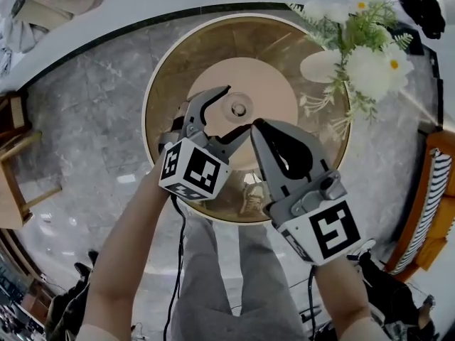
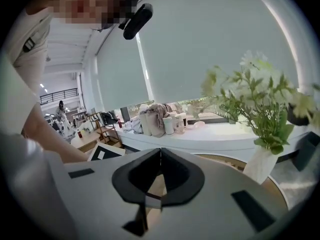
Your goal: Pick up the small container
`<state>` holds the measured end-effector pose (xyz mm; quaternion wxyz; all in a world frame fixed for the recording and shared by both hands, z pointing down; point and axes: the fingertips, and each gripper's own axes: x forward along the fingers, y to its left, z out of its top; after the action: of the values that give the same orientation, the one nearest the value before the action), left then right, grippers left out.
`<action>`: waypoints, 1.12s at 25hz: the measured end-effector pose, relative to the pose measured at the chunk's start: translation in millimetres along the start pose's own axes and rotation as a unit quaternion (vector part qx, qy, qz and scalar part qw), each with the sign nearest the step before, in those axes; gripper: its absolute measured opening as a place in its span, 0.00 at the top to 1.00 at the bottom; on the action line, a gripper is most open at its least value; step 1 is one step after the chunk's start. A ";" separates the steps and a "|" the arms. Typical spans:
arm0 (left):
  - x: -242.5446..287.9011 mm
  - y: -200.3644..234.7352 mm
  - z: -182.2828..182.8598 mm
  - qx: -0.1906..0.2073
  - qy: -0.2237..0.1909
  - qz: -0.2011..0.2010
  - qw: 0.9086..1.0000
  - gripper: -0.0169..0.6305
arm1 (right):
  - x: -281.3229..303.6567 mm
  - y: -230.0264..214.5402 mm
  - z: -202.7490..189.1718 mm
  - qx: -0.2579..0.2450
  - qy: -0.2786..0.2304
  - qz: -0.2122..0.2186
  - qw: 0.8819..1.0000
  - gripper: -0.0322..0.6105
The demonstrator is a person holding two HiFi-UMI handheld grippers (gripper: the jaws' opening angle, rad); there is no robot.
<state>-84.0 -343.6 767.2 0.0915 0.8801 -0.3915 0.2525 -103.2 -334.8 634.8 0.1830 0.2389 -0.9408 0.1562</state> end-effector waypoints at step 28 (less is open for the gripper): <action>70.6 -4.9 -52.1 -0.011 0.019 -0.013 1.000 0.45 | 32.5 -39.0 -91.1 0.032 0.015 0.004 0.999 0.94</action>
<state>-59.9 -367.0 848.3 0.1118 0.8791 -0.3810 0.2637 -85.5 -345.5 737.0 0.1888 0.2385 -0.9334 0.1903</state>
